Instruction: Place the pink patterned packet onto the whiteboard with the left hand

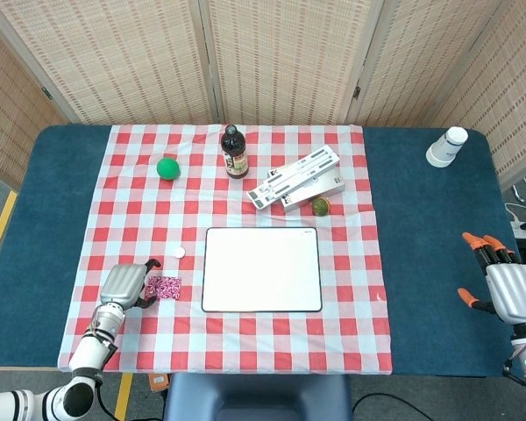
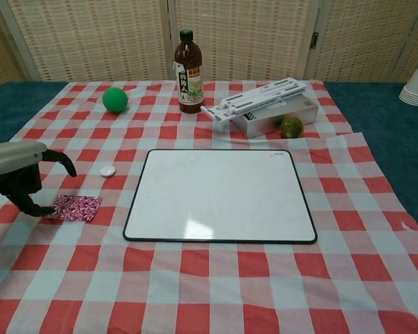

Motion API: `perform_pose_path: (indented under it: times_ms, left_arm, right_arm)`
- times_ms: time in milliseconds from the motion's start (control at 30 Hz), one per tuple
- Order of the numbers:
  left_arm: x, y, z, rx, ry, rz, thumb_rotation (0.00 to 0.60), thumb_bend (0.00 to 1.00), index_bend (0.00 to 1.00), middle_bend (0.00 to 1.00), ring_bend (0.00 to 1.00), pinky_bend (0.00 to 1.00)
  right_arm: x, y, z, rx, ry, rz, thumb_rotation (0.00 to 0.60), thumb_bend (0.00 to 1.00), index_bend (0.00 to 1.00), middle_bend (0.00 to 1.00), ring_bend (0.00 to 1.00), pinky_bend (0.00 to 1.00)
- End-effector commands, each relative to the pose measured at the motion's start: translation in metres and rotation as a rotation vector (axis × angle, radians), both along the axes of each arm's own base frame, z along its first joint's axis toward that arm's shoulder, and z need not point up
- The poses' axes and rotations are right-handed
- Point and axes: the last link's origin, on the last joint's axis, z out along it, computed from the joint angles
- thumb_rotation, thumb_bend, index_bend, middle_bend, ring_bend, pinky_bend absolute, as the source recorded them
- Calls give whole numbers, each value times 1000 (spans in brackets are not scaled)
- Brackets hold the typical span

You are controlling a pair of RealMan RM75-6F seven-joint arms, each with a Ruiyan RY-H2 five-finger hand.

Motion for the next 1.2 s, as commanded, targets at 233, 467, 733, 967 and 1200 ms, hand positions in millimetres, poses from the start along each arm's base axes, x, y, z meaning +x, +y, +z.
perform_pose_path:
  times_ms: [233,467,733,967,1200]
  left_arm:
    - [-5,1,-5,-9,-1,24,600,265,283,1000,1000,964]
    - [-6,2,-10,-16,1,32,600,263,296,1000,1000,966]
    - [-10,3,-13,-28,3,43,600,262,300,1000,1000,967]
    - [-11,5,-11,-16,-7,51,600,263,311,1000,1000,966]
    - [-14,5,-14,-27,-3,56,600,263,332,1000,1000,967]
  right_arm:
    - [0,-1,0,2,-1,-7,600,154,78,138,0,256]
    - [0,-2,0,4,-2,-7,600,154,77,138,0,256]
    - [0,-2,0,0,-5,-5,600,154,77,138,0,256]
    - [-1,-2,1,-10,-11,-11,600,155,78,138,0,255]
    - [0,-2,1,-11,-10,-12,600,154,79,138,0,256]
